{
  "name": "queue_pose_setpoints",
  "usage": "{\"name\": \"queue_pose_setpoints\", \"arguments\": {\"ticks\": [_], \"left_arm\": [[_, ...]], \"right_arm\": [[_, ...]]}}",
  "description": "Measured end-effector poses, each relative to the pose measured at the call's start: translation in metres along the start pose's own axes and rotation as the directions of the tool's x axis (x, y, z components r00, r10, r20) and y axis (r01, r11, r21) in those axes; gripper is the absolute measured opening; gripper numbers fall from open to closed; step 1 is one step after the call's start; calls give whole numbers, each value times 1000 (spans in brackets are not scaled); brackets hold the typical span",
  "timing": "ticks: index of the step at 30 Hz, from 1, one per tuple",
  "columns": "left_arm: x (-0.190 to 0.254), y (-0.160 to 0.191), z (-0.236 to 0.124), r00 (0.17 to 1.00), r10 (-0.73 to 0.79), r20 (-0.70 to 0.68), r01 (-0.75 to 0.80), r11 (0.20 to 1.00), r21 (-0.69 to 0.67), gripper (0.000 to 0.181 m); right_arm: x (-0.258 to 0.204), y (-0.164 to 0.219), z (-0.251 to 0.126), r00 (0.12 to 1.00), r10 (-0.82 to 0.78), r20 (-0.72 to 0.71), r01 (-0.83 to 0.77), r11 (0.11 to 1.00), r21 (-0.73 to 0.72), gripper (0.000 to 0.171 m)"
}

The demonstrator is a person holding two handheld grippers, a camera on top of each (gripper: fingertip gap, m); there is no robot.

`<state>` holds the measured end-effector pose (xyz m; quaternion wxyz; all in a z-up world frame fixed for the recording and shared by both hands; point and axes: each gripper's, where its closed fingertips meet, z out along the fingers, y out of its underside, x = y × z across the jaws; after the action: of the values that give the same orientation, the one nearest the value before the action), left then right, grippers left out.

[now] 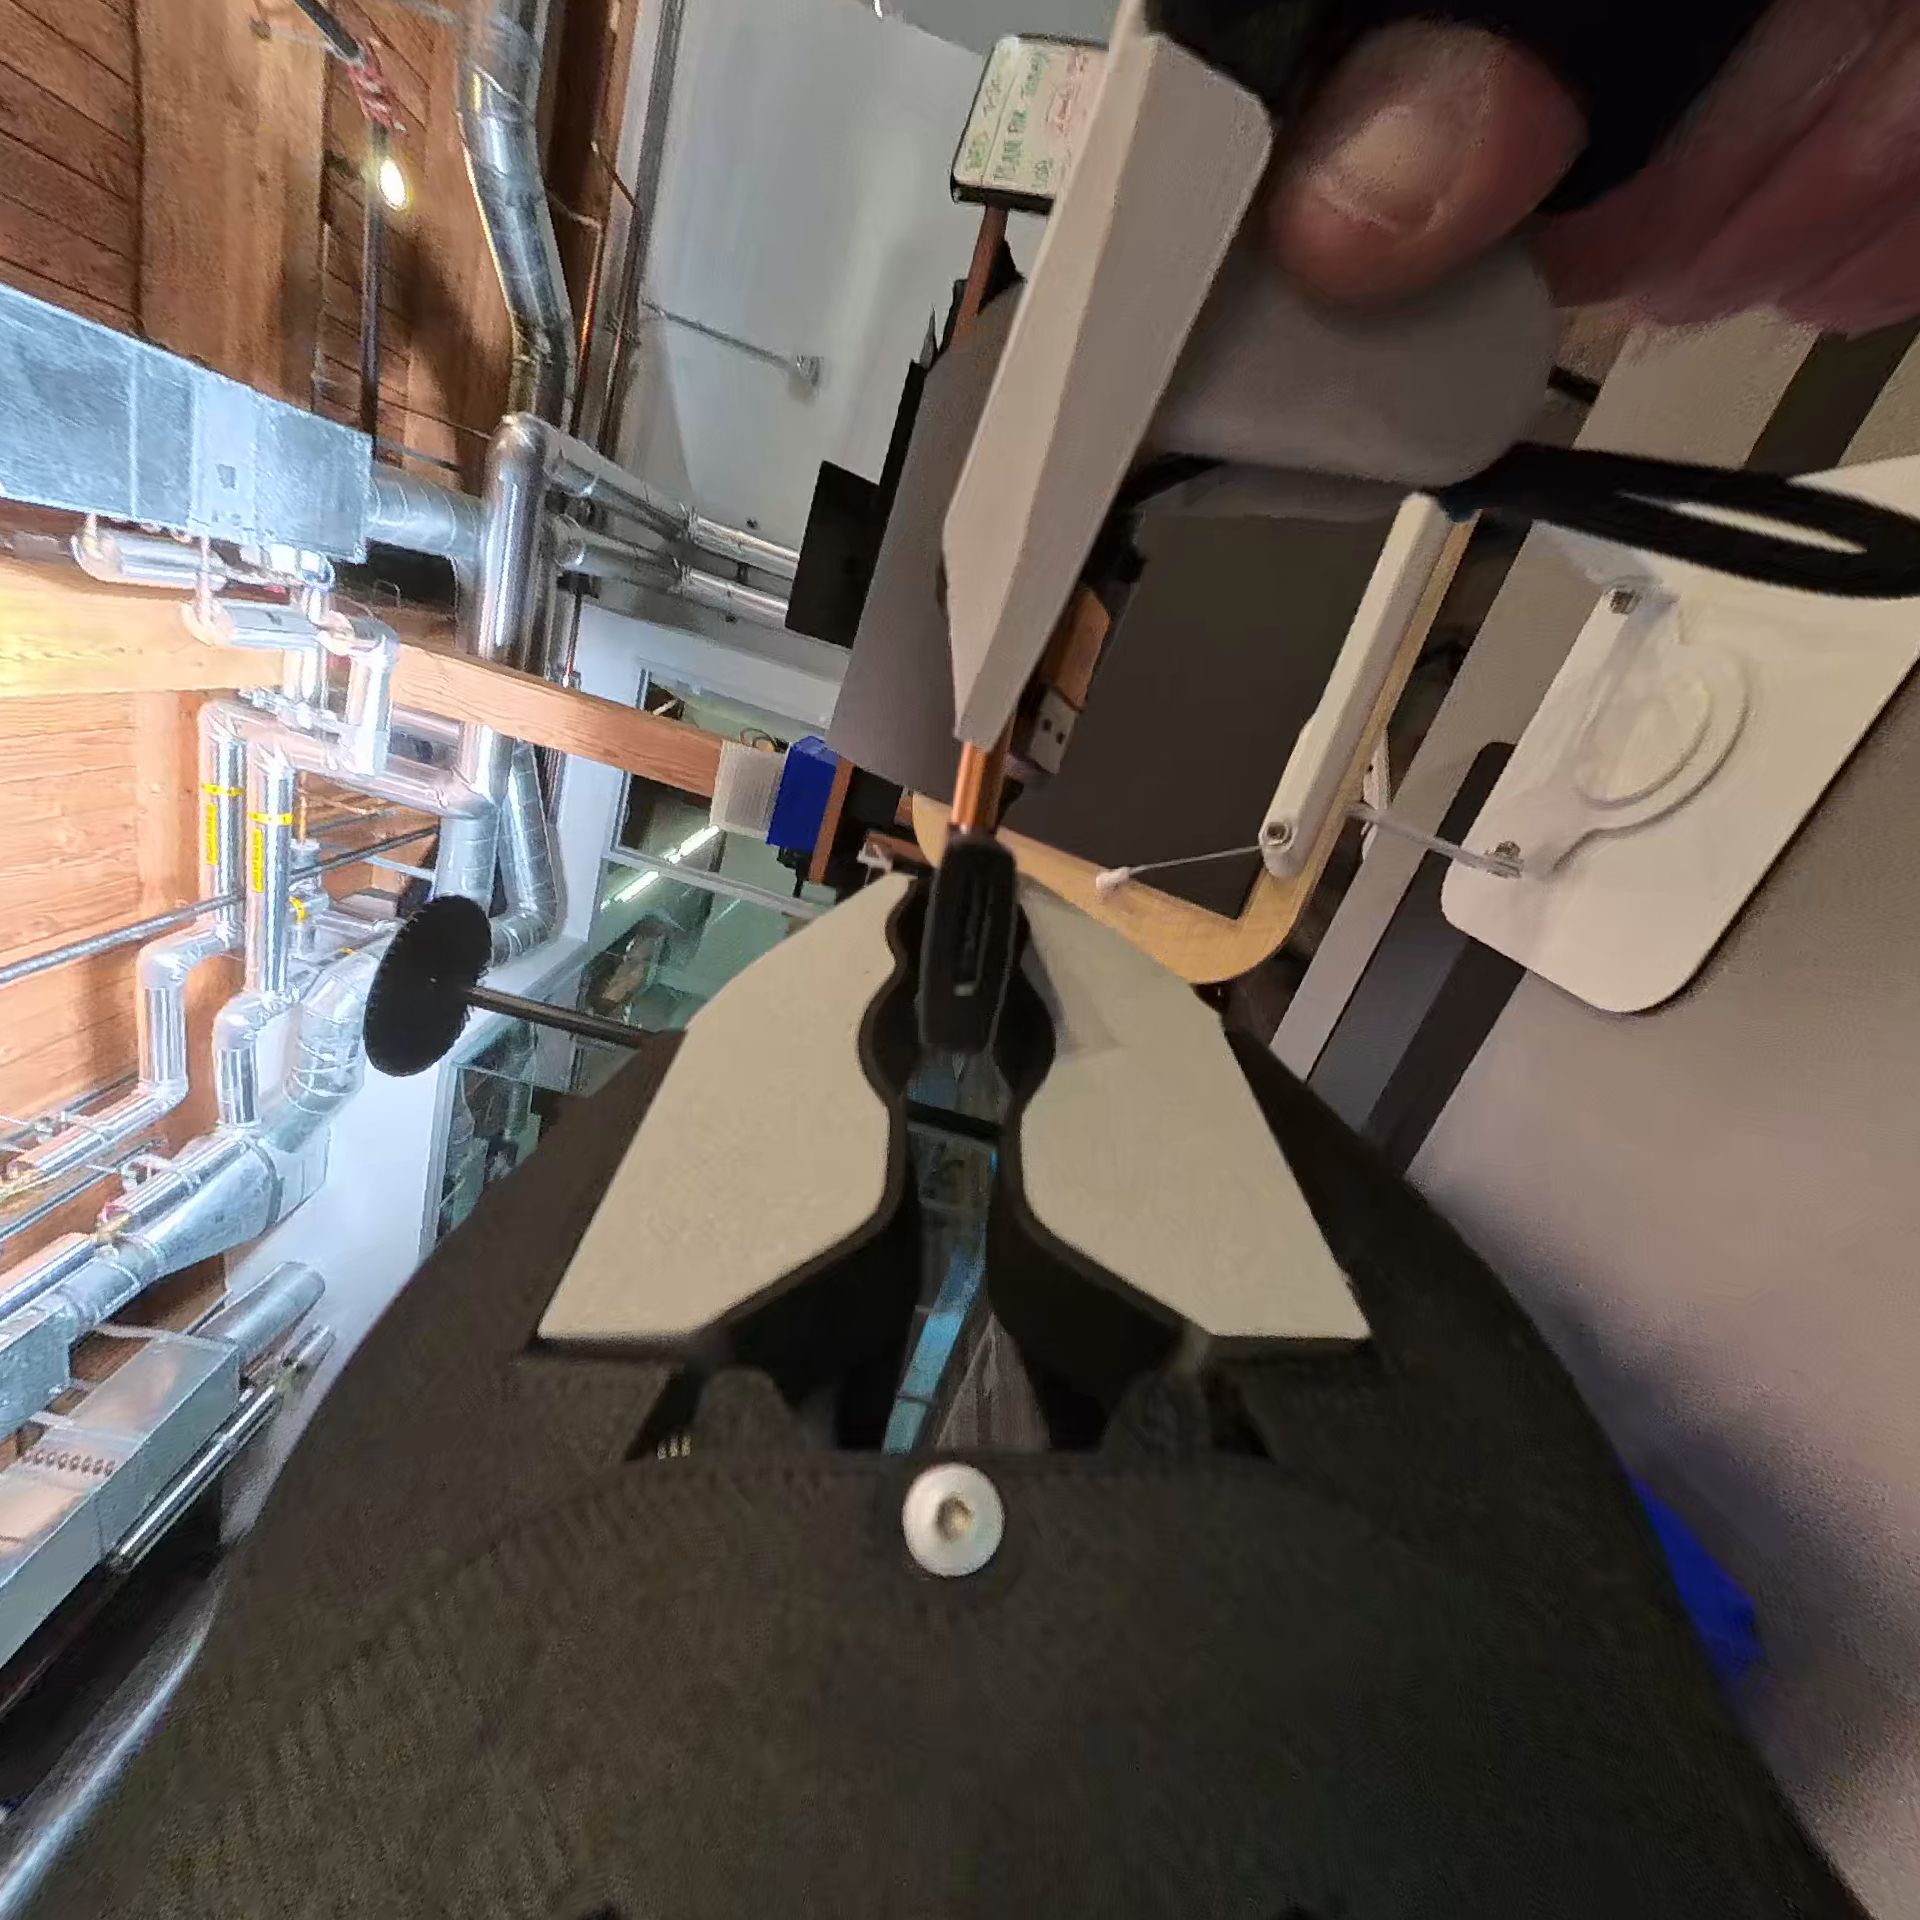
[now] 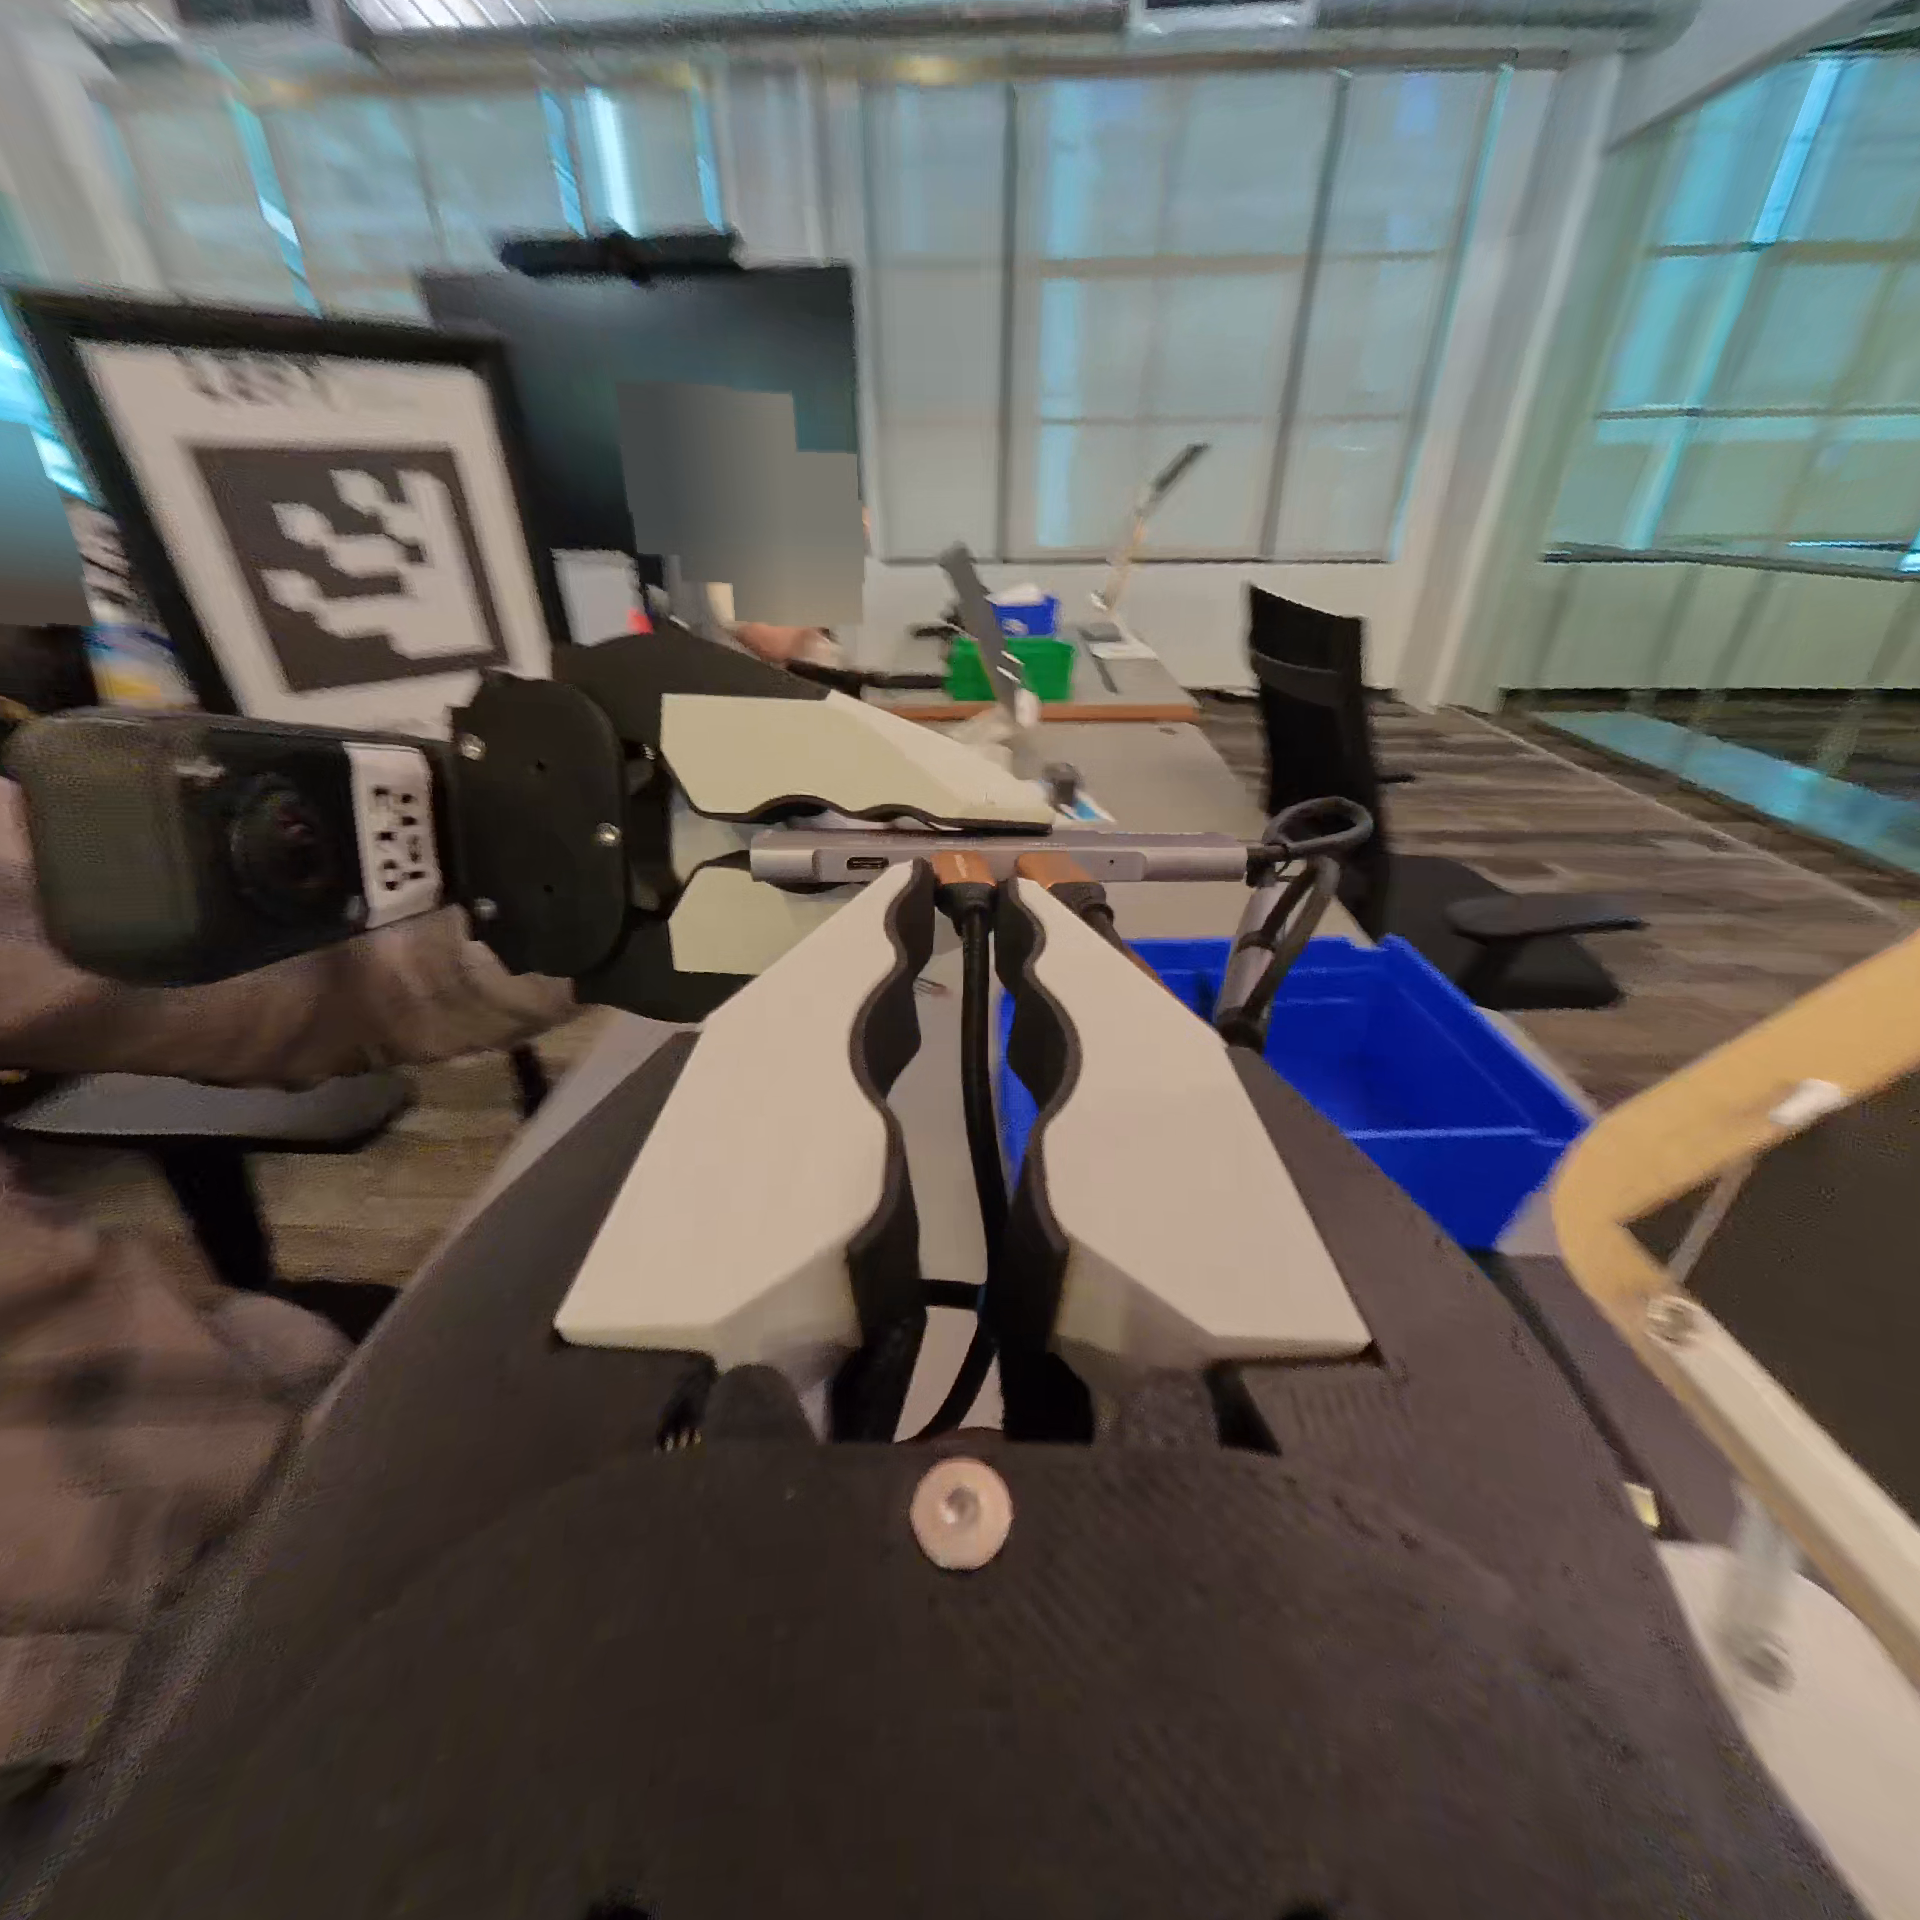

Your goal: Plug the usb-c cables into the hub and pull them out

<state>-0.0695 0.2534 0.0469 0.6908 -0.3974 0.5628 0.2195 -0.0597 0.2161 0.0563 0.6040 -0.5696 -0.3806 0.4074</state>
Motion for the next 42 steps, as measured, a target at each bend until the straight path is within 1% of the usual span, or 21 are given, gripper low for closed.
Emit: {"name": "queue_pose_setpoints", "arguments": {"ticks": [2,4,5,7,9,10,11,13,15,16,18,20,21,23,24,26,29,31,34,37,42], "left_arm": [[-3,6,1,999,-3,37,4,1000,-27,10],[-3,9,0,999,-40,27,41,997,-63,35],[-2,10,-1,998,-58,20,59,995,-79,45],[0,11,-1,998,-50,28,52,993,-105,63],[7,13,2,998,-61,-8,60,991,-117,72],[11,15,3,994,-101,-49,94,988,-124,72],[19,15,1,972,-192,-135,176,977,-123,72],[23,11,-8,828,-461,-318,434,887,-155,73],[6,6,-17,644,-643,-414,633,752,-183,69],[-1,7,-17,566,-702,-432,691,690,-216,66],[3,8,-16,426,-762,-487,729,609,-314,67],[18,14,-10,369,-785,-497,698,587,-409,63],[24,14,-8,341,-790,-509,687,579,-439,58],[28,8,-6,263,-803,-535,719,533,-447,33],[28,8,-4,242,-811,-532,727,515,-454,29],[27,9,-2,245,-811,-532,724,518,-456,28],[28,10,2,304,-792,-529,702,562,-438,31],[28,10,6,341,-768,-542,687,597,-413,29],[28,8,8,365,-764,-532,684,608,-403,27],[32,8,7,346,-769,-538,684,599,-417,27],[34,3,2,307,-774,-554,711,573,-408,28]], "right_arm": [[4,1,5,995,-58,-77,56,998,-35,9],[22,6,3,962,-153,-228,127,984,-122,9],[24,5,3,949,-177,-260,145,980,-138,9],[24,0,5,924,-230,-307,192,970,-149,8],[19,1,12,909,-289,-302,241,953,-186,9],[15,-1,15,903,-317,-289,278,945,-170,9],[14,-2,16,891,-348,-291,309,936,-171,9],[19,-2,13,848,-420,-323,372,906,-201,9],[22,-4,11,800,-488,-349,441,873,-209,9],[20,-6,12,784,-514,-349,474,858,-200,9],[17,-8,17,714,-596,-367,551,802,-231,9],[11,-8,24,662,-652,-370,601,756,-258,9],[8,-10,26,629,-678,-380,627,732,-267,9],[6,-10,30,558,-732,-392,663,677,-320,9],[6,-10,31,523,-754,-397,681,650,-338,9],[7,-9,31,463,-790,-402,706,603,-371,9],[5,-7,32,389,-843,-371,742,525,-416,9],[5,-8,32,355,-857,-374,750,500,-434,8],[6,-8,29,331,-870,-366,754,477,-451,8],[7,-5,28,324,-882,-341,759,458,-463,8],[7,-2,24,367,-879,-304,753,472,-459,8]]}}
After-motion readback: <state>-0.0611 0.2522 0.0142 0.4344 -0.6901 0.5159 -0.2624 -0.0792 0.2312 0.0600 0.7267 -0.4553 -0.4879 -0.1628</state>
